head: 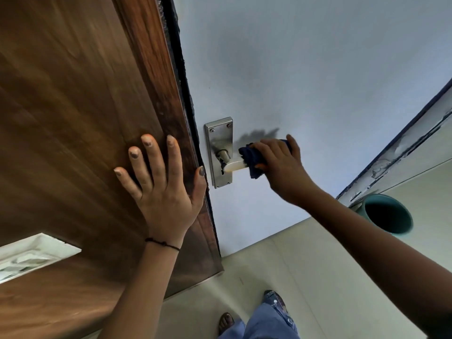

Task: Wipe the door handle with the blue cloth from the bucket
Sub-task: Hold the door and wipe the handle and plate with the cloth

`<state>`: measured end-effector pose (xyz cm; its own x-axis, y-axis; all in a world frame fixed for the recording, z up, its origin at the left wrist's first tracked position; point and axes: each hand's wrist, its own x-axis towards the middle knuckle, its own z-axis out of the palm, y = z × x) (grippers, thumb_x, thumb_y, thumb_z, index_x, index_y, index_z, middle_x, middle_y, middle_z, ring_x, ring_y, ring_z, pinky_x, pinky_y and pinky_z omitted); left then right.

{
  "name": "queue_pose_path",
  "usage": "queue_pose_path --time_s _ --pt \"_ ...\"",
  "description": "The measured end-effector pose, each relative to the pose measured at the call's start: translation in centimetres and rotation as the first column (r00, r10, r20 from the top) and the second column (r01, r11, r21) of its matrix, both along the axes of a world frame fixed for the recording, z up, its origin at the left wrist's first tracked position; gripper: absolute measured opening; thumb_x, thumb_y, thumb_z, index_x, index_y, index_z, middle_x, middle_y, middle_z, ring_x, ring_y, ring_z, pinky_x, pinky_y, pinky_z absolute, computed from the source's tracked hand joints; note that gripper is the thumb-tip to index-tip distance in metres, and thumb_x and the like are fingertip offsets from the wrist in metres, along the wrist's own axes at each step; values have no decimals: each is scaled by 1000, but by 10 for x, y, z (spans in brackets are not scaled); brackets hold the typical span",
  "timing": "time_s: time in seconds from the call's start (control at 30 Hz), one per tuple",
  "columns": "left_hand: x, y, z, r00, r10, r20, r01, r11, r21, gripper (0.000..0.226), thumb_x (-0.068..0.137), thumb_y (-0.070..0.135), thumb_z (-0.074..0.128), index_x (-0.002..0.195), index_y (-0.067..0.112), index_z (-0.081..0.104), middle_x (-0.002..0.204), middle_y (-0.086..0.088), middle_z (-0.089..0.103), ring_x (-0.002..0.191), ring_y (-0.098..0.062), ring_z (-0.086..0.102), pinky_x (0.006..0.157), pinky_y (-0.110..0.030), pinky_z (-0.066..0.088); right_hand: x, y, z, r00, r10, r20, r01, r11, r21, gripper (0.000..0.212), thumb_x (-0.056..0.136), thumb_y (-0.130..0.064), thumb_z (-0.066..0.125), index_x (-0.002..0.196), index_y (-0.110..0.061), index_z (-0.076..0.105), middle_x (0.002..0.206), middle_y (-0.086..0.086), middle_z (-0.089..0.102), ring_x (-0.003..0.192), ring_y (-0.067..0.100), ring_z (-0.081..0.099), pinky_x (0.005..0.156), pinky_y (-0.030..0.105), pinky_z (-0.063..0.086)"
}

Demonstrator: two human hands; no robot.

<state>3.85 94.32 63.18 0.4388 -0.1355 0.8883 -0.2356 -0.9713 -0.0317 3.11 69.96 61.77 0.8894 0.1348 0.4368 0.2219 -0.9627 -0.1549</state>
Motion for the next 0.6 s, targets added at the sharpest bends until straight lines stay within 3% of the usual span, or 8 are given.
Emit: queue_pose_path --time_s 0.1,0.23,0.27,0.33,0.4,0.47,0.53,0.6 --pt "0 -1 1 1000 0 11 0 1000 -5 79 96 49 39 155 20 -5 152 -21 13 147 -17 -22 118 -43 -14 0 -15 -3 997 -37 -62 42 995 87 44 89 -18 39 132 -15 47 126 7 55 120 27 48 114 49 15" --pt "-1 0 1 1000 -2 6 2 1000 3 79 96 49 38 155 20 -5 146 -23 18 147 -17 -23 118 -42 -15 2 -19 -7 983 -61 -172 124 914 385 39 91 -16 42 129 -17 48 120 2 56 115 25 50 109 42 32" --pt "-1 -1 1 1000 5 6 -5 1000 7 79 96 49 38 155 20 -5 146 -23 18 147 -17 -23 118 -42 -15 1 -18 -7 975 -14 -221 139 815 563 35 94 -11 41 129 -16 47 117 5 56 110 22 54 103 41 41" --pt "-1 -1 0 1000 19 6 -19 1000 12 80 95 49 39 155 19 -6 145 -24 17 147 -17 -24 118 -42 -15 -6 -8 -7 962 153 -226 130 471 872 29 101 -5 33 128 -12 41 105 9 59 87 12 62 76 26 54" --pt "-1 -2 2 999 32 -3 -32 999 13 82 94 49 39 154 19 -7 145 -25 17 146 -16 -25 117 -42 -16 -10 4 -6 969 143 -199 160 245 956 26 104 -11 29 128 -11 42 88 6 62 59 14 58 51 23 45" --pt "-2 -1 3 999 33 -16 -33 999 23 83 94 48 40 154 19 -8 144 -26 17 146 -16 -25 117 -42 -16 -10 16 -8 973 104 -206 205 14 979 27 105 -17 32 126 -13 47 84 5 63 59 26 56 51 29 40" --pt "-4 0 2 1000 27 -16 -26 999 35 84 93 47 42 154 18 -8 143 -27 17 146 -17 -25 117 -43 -16 -10 27 -8 972 78 -222 233 -206 950 28 105 -21 34 125 -13 50 95 14 64 75 35 60 64 42 43" --pt "-4 0 1 1000 19 -16 -18 999 37 85 93 47 44 155 17 -6 144 -27 17 147 -18 -24 118 -43 -15 -10 37 -5 973 88 -213 230 -367 901 27 105 -22 34 123 -13 53 97 17 66 75 37 65 69 57 48"
